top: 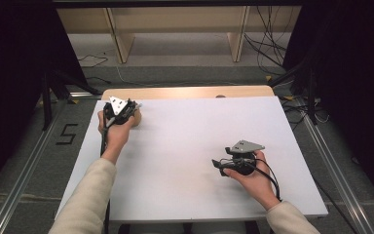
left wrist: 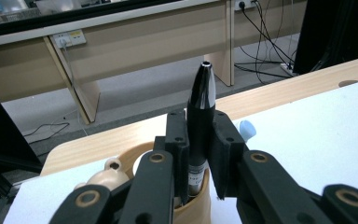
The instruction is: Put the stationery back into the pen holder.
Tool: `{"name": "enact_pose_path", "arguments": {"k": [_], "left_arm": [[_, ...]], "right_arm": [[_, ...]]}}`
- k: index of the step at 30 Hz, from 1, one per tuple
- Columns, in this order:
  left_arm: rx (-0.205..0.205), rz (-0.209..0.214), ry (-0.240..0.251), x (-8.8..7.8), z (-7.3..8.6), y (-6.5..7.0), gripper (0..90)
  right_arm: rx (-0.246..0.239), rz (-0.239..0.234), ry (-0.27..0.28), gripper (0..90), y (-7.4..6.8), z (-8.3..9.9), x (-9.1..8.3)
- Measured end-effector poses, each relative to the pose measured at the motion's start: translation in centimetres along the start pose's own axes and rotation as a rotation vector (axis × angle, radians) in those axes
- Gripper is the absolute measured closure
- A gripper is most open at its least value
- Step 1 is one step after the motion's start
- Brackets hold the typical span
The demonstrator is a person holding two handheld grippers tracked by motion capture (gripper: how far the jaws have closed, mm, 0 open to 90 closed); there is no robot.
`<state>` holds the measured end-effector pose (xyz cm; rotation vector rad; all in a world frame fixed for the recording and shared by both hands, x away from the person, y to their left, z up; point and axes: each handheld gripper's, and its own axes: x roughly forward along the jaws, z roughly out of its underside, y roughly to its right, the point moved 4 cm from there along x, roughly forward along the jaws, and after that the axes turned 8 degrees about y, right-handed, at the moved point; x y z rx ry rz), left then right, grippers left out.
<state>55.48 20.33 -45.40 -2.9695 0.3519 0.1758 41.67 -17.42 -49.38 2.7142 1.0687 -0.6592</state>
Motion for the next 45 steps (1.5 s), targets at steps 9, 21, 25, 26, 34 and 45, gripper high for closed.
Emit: {"name": "enact_pose_path", "arguments": {"k": [9,21,25,26,34,45], "left_arm": [[-0.009,-0.002,-0.007,0.1,0.4,-0.1,79.1],[-0.022,0.002,-0.019,-0.1,0.5,0.0,76.9],[-0.026,0.004,-0.023,-0.3,0.6,0.1,74.8],[-0.022,0.005,-0.024,-0.4,0.6,0.0,74.2],[-0.021,0.012,-0.012,-0.9,0.1,0.2,69.8],[-0.054,0.027,-0.020,-1.7,-0.5,0.7,57.7]], "right_arm": [[0.001,-0.002,-0.001,29.1,-0.1,0.0,0.1],[0.002,-0.002,-0.002,29.1,-0.1,0.0,0.1],[0.001,-0.001,-0.002,29.0,-0.1,0.0,0.1],[0.002,-0.001,-0.002,29.1,-0.1,0.0,0.1],[0.000,0.000,-0.002,29.1,-0.1,0.0,0.1],[0.001,0.000,-0.003,29.0,-0.1,0.0,0.0]]}}
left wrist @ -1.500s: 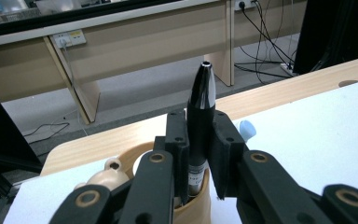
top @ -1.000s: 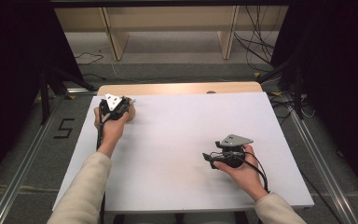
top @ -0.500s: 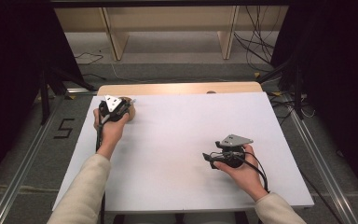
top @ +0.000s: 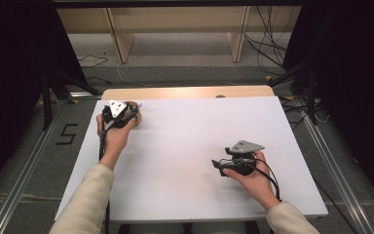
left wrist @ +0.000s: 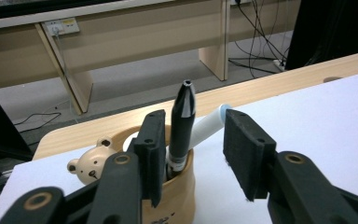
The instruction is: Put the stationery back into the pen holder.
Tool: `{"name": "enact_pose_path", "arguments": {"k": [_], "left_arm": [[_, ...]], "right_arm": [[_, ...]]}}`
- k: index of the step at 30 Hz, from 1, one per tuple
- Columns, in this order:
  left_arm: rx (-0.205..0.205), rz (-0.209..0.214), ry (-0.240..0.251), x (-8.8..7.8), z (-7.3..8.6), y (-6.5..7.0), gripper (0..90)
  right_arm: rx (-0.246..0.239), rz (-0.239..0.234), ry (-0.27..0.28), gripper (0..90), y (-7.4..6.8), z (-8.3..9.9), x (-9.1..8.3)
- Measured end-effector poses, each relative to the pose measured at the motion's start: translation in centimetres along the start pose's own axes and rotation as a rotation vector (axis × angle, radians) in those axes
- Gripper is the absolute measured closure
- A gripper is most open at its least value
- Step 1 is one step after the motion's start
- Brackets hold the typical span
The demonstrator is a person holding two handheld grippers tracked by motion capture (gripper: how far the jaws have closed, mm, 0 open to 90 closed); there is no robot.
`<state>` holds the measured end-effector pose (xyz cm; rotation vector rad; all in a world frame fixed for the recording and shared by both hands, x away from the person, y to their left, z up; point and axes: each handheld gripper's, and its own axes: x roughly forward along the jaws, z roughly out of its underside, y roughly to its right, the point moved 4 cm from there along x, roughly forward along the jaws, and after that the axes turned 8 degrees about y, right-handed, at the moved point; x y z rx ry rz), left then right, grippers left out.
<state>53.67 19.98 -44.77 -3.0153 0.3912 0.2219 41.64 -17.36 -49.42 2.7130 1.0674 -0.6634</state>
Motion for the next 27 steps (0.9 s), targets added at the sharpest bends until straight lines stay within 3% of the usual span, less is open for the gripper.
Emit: {"name": "enact_pose_path", "arguments": {"k": [12,19,27], "left_arm": [[-0.002,0.010,-0.021,-1.1,-0.4,0.5,50.8],[-0.028,0.014,-0.043,-1.9,-0.3,1.1,42.9],[-0.026,0.054,-0.079,-2.6,0.2,1.9,41.4]], "right_arm": [[0.002,-0.001,-0.001,29.0,0.0,0.0,0.0],[0.002,0.000,-0.001,29.0,0.0,0.0,0.0],[0.003,-0.001,0.000,28.9,0.0,0.0,0.0]]}}
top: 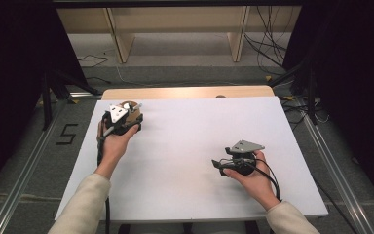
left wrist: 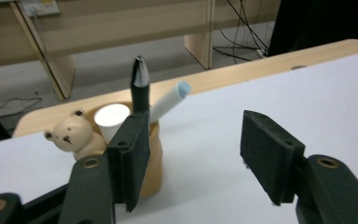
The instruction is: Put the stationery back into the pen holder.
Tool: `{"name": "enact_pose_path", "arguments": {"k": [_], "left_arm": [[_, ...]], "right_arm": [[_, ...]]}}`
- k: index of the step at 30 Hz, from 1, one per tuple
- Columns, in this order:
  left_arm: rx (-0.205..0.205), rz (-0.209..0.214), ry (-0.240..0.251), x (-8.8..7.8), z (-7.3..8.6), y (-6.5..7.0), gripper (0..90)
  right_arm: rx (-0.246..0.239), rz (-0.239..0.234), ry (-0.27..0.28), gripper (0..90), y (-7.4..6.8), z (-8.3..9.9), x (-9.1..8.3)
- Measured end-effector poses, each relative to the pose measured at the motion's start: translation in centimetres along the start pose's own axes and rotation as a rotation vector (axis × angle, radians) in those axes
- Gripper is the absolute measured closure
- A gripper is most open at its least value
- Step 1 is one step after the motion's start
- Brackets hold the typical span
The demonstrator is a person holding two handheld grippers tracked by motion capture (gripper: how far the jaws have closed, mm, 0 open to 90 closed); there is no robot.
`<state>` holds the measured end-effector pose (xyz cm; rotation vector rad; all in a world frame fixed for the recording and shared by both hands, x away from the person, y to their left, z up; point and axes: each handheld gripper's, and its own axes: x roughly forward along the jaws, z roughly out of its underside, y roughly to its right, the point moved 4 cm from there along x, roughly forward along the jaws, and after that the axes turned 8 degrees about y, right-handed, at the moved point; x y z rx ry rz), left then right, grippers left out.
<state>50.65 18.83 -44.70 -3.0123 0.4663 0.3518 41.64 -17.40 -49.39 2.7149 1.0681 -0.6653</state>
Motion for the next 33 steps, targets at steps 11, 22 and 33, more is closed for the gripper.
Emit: {"name": "enact_pose_path", "arguments": {"k": [11,22,33], "left_arm": [[0.025,0.040,-0.023,-0.9,0.4,1.4,40.3],[0.019,0.125,-0.051,-2.3,1.3,3.4,38.1],[0.053,0.215,-0.086,-3.6,2.5,6.0,35.9]], "right_arm": [[-0.001,0.003,0.006,28.9,0.1,0.0,0.0],[0.003,0.006,0.007,28.9,0.1,-0.1,-0.1],[0.001,0.004,0.010,28.5,0.2,-0.1,-0.3]]}}
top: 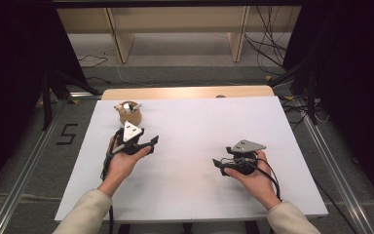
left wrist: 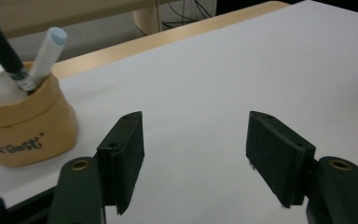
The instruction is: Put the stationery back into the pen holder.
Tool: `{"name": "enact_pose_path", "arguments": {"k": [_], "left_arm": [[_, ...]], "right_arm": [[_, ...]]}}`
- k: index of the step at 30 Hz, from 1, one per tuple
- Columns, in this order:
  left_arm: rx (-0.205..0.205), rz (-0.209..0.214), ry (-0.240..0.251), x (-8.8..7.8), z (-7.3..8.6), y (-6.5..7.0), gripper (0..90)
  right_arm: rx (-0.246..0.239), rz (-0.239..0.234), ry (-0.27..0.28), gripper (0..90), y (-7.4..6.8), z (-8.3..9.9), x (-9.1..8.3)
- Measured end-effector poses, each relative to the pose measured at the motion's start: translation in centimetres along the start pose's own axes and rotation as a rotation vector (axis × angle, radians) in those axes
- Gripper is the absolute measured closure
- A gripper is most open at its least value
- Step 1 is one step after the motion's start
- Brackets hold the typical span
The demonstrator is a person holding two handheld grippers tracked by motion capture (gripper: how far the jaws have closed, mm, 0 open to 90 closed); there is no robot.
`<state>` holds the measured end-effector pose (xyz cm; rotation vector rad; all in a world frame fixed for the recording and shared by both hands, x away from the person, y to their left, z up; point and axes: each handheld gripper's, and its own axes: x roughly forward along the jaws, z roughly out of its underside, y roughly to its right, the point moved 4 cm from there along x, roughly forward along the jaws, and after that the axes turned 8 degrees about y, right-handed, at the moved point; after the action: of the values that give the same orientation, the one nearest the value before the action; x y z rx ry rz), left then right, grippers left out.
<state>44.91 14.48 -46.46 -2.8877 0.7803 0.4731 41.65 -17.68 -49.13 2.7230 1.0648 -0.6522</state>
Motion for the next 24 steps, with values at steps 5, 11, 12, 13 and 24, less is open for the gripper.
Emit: {"name": "enact_pose_path", "arguments": {"k": [5,11,12,13,24], "left_arm": [[0.009,0.034,-0.005,-0.3,0.3,1.1,35.6],[0.033,0.072,-0.028,-0.6,0.9,2.0,34.6],[0.038,0.078,-0.034,-0.8,1.0,2.1,34.5],[0.035,0.079,-0.032,-0.8,1.1,2.2,34.5],[0.058,0.123,-0.072,-2.1,2.7,2.0,33.4]], "right_arm": [[0.001,0.002,0.002,28.3,0.1,0.0,-0.1],[0.003,0.000,0.005,28.0,0.1,0.0,-0.2],[0.003,-0.001,0.004,28.0,0.1,0.1,-0.3],[0.002,0.000,0.003,28.0,0.1,0.1,-0.3],[0.009,0.001,0.004,27.5,0.4,0.3,-0.6]]}}
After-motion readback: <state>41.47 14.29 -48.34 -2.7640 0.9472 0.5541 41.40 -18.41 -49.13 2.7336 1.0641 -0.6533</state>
